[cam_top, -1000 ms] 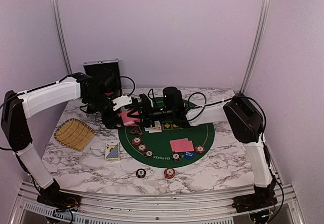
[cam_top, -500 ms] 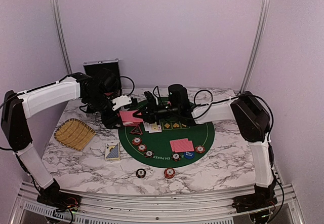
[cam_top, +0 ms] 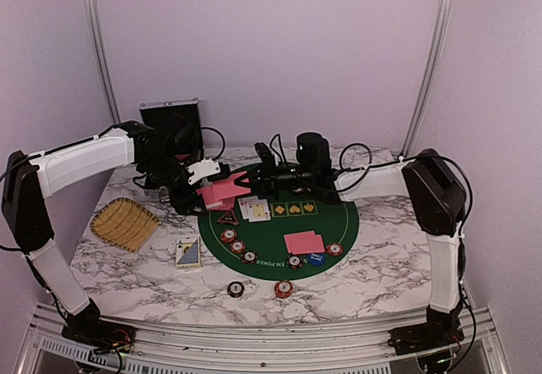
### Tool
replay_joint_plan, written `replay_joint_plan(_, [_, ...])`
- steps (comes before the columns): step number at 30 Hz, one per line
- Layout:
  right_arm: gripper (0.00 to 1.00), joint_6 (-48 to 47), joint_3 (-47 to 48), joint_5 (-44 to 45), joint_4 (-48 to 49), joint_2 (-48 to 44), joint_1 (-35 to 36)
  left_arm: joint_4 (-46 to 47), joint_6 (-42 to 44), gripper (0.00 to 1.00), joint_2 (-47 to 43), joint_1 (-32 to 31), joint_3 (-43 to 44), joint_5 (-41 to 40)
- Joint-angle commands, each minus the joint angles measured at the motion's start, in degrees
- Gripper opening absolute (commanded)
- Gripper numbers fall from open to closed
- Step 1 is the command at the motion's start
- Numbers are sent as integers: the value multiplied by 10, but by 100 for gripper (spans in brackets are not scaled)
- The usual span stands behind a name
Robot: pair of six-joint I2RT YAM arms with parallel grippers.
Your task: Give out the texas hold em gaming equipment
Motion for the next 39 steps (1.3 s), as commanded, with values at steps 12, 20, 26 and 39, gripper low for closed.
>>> replay_joint_plan(12, [0,-181,7,17,-221,-76,-53,-1,11,0,-24,3,-10,-1])
replay_joint_plan(20, [0,-393,84,147,-458,-86,-66,-1,11,0,-24,3,-10,-1])
replay_joint_plan(26, [0,-512,116,315,-545,-88,-64,-1,8,0,-25,3,-11,-2])
replay_joint_plan(39, [0,-789,81,737,-450,-71,28,-3,6,0,-30,3,-11,-1])
